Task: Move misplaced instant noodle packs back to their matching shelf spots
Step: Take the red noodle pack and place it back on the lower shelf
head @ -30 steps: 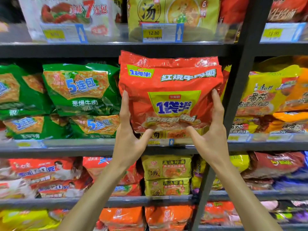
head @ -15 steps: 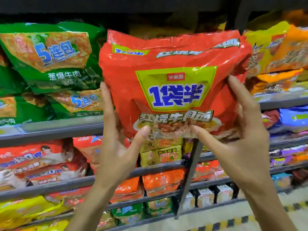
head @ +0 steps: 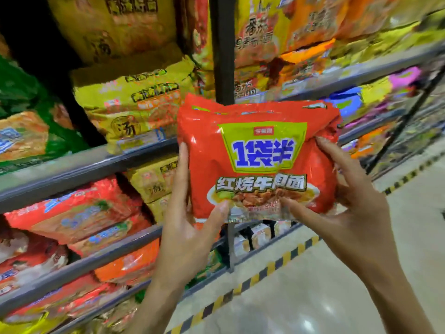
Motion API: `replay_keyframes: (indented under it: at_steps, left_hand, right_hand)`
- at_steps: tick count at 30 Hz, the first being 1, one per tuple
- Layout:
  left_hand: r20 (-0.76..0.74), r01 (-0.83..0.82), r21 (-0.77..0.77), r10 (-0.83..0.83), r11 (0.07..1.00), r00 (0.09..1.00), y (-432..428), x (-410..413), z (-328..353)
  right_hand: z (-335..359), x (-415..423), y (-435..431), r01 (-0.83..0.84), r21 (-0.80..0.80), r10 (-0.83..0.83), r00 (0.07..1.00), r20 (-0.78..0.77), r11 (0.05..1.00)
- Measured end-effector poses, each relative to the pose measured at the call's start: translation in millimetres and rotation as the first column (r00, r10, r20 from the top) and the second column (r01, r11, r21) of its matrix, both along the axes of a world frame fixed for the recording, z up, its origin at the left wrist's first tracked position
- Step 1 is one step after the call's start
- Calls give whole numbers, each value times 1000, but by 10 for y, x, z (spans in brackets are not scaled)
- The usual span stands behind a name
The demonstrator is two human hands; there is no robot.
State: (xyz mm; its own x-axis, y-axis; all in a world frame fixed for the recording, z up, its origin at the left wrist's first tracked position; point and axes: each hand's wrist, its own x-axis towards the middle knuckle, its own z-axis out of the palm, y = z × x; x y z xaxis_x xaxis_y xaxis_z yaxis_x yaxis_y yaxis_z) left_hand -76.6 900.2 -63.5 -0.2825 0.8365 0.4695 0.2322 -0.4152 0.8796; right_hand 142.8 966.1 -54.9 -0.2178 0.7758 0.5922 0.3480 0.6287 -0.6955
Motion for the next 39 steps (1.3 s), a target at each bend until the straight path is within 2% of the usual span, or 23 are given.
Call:
replay_keyframes:
  at_steps: [1,3,7,14,22,28,35,39]
  left_hand:
    - [-13,25,-27,-25,999,1000,66,81,-13]
    - [-39,48,-62,-50,997,998,228,306,-41]
    - [22,147,-136,-145,980,989,437,758,-231]
    - [51,239,-165,-233,957,971,782,1899,-395]
    - [56,298,-241,-294,924,954,915,3069,-591]
    - [79,378,-287,-372,880,925,1165,3670,-607]
    - [-46,403,-303,-435,864,899,1937,4266,-678]
    - [39,473,-305,-485,826,873,2462,4759,-706]
  right_hand:
    - [25,77,-43,17,-57,-17,1000,-6,998]
    - [-60,333,-10,147,-66,-146,989,16,987]
    - [-207,800,-29,269,-108,-268,963,32,957]
    - [-394,1958,117,346,-163,-341,938,59,924]
    - [-599,3150,174,378,-226,-364,926,102,898]
    - [-712,3780,313,401,-331,-409,911,46,855]
    - [-815,4468,805,355,-421,-413,909,-52,835]
    - [-839,5003,1255,356,-444,-431,899,-77,822]
